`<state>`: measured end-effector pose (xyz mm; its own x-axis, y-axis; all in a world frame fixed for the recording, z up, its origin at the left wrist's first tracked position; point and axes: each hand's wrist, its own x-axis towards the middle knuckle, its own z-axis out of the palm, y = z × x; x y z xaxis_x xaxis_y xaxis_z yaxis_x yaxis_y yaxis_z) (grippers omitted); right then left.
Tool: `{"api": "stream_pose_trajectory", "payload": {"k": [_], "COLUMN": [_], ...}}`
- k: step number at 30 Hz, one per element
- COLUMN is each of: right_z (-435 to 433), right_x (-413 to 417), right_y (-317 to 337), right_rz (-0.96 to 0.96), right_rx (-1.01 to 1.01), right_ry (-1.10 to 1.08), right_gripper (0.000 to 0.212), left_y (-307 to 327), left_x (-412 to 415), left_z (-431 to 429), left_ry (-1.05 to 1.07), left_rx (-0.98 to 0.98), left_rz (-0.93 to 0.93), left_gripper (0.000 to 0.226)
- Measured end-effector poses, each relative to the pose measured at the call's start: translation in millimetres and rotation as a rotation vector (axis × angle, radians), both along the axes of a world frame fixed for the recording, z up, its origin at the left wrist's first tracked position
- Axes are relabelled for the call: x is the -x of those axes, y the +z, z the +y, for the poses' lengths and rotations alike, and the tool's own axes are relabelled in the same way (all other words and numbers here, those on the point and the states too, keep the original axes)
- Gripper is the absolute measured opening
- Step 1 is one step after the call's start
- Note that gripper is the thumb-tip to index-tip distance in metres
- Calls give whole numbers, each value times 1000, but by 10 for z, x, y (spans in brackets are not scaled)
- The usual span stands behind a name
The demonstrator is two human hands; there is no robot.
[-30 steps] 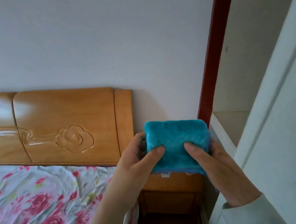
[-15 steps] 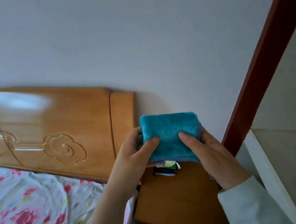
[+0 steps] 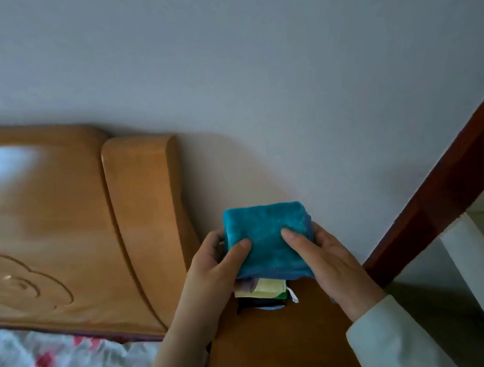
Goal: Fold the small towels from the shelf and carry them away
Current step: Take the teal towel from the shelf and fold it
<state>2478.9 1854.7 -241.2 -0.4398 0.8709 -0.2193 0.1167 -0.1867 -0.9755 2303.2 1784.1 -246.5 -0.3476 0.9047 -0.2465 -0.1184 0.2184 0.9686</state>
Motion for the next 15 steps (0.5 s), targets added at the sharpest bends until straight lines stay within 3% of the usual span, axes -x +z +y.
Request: {"api": "stream_pose_trajectory", "payload": {"k": [4, 11, 15], "right_z": [330, 663, 802], "right_x": [166, 293, 363], "right_y": [-651, -1531, -1916], "right_rz": [23, 18, 53], "right_rx": [63, 185, 240], "right_ry": [-22, -72, -95], "right_gripper": [17, 26, 24], "left_y": [-651, -1461, -1859], "left_x": [170, 299, 362], "left_z": [363, 762, 911], "left_ry": [32, 61, 61], "left_rx": [77, 194, 235], "left_rz": [-2, 9, 59], "left_gripper": [41, 14, 11]}}
